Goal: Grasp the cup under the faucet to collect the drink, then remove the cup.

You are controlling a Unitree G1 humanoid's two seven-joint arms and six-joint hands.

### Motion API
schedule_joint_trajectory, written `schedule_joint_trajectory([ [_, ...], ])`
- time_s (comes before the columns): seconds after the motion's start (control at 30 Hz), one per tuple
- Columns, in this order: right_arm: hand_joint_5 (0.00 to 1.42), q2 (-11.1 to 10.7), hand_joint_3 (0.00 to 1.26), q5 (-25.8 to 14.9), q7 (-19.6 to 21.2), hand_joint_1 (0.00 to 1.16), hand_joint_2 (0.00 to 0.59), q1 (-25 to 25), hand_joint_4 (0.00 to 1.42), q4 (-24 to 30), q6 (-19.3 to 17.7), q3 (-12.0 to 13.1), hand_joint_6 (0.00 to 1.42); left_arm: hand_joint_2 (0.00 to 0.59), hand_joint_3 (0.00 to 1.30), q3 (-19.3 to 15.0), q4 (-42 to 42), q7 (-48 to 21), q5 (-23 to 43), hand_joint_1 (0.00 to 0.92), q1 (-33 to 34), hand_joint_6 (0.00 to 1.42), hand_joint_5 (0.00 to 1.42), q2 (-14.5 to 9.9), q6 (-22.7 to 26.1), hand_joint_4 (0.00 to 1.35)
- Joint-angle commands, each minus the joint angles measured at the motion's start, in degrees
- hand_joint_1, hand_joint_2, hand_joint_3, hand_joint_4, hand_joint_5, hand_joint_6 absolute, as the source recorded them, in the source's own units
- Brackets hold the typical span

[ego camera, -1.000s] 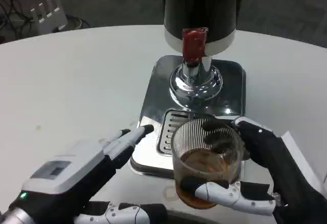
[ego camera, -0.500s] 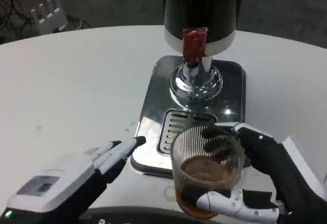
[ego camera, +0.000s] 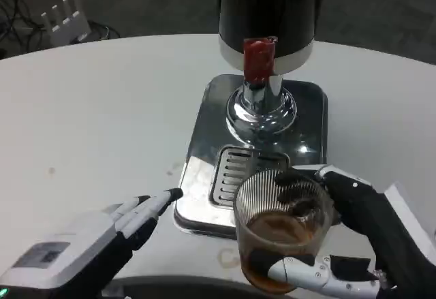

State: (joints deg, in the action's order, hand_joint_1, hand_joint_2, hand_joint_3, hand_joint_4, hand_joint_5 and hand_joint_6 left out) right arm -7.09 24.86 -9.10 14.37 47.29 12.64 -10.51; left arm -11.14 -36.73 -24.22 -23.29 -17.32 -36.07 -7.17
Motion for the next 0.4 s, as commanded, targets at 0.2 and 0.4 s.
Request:
schedule_joint_trajectory([
  [0.2,1.21,0.39,1.04,-0.97,0.27,0.85,0.163,-0.52,1.11,1.15,-0.47,0.01,0.62,0.073,0.0,-0.13,-0.35,-0.47,-0.67,0.0,0.0,0.03,0.0,0.06,1.13,0.0],
  [0.4,1.21,0.53,1.05,-1.02,0.39,0.85,0.169,-0.69,1.11,1.06,-0.35,0.1,0.62,0.073,0.0,0.03,0.05,-0.57,-0.51,0.0,0.53,0.03,0.0,-0.08,1.48,0.0],
])
